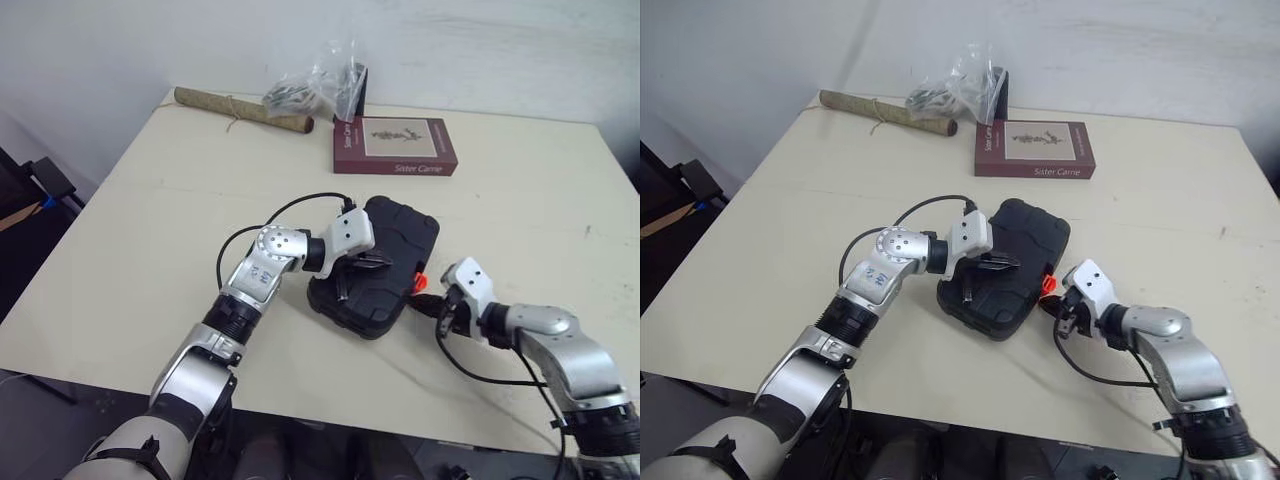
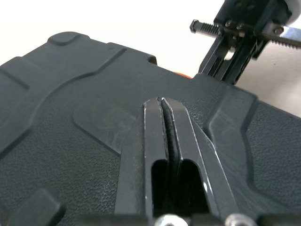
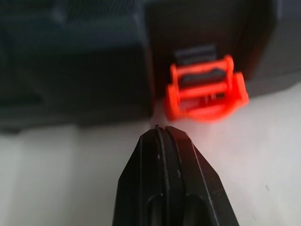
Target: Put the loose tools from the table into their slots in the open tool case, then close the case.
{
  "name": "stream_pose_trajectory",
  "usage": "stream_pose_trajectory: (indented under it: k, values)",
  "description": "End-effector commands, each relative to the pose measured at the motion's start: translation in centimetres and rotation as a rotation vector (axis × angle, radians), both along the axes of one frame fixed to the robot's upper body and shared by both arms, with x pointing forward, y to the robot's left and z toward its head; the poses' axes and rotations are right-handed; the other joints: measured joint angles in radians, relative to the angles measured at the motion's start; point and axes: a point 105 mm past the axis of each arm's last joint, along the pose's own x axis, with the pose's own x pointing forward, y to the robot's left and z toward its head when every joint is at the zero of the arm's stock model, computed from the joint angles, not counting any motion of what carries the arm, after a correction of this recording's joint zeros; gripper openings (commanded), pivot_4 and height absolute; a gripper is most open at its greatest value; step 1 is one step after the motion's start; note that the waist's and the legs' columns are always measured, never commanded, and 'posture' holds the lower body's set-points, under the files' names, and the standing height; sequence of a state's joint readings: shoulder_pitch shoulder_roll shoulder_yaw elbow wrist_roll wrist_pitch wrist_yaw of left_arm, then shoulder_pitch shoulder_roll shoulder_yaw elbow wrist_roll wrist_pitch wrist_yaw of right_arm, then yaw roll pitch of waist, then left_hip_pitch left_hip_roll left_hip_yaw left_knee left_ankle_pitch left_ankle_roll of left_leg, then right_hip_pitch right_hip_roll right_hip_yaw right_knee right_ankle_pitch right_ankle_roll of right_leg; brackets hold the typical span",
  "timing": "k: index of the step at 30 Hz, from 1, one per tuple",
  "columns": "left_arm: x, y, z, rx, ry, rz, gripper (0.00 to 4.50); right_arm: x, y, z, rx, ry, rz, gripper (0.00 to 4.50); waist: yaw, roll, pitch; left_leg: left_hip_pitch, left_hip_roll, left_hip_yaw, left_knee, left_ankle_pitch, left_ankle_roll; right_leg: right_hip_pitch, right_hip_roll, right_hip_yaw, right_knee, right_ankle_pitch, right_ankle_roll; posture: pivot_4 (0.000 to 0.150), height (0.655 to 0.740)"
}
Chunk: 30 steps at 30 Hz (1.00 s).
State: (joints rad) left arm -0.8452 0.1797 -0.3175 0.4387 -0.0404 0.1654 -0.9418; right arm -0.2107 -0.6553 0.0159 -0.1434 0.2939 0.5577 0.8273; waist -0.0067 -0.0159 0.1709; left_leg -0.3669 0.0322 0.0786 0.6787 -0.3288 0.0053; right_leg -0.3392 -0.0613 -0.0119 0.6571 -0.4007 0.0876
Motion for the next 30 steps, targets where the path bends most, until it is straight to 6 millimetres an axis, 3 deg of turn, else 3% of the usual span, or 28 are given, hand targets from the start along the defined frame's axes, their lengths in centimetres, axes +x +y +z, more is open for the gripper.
stream_pose_trajectory:
  k: [1, 5, 9, 19, 30]
  values:
    - [0.2, 0.8, -3.4, 0.075, 0.087, 0.062, 0.05, 0.6, 0.8, -1.0, -0.021, -0.024, 0.024, 0.0, -0.008, -0.004, -0.003, 0.001, 0.0, 0.0, 0.0, 0.0, 0.0, 0.001, 0.0, 0.0, 0.0, 0.0, 0.0, 0.15, 0.74]
    - [-0.1, 0.8, -3.9, 0.087, 0.121, 0.061, 0.05, 1.6, 1.2, -1.3, 0.031, -0.102, 0.01, 0.0, -0.029, -0.01, -0.006, 0.006, 0.0, 0.0, -0.005, 0.001, -0.001, 0.005, 0.0, 0.0, 0.0, 0.0, 0.0, 0.15, 0.74]
    - [-0.8, 1.0, -4.7, 0.108, 0.167, 0.043, 0.05, 1.9, 1.0, -1.4, 0.075, -0.179, -0.001, 0.0, -0.04, -0.01, -0.006, 0.021, -0.001, 0.0, -0.016, 0.002, -0.001, 0.018, 0.0, 0.0, -0.005, 0.0, 0.0, 0.15, 0.74]
    - [-1.5, 1.7, -6.0, 0.139, 0.244, 0.053, 0.05, 2.2, 1.9, 2.2, 0.153, -0.443, 0.082, 0.0, -0.043, -0.008, -0.005, 0.02, -0.001, 0.0, -0.017, 0.003, -0.004, 0.016, 0.0, 0.0, -0.006, 0.0, -0.001, 0.15, 0.74]
    - [-1.4, 2.5, -6.2, 0.145, 0.265, 0.07, 0.05, 2.1, 2.2, 4.6, 0.091, -0.494, 0.172, 0.0, -0.045, -0.004, -0.002, 0.017, -0.001, 0.0, -0.017, 0.003, -0.004, 0.014, 0.0, 0.0, -0.006, 0.0, -0.001, 0.15, 0.74]
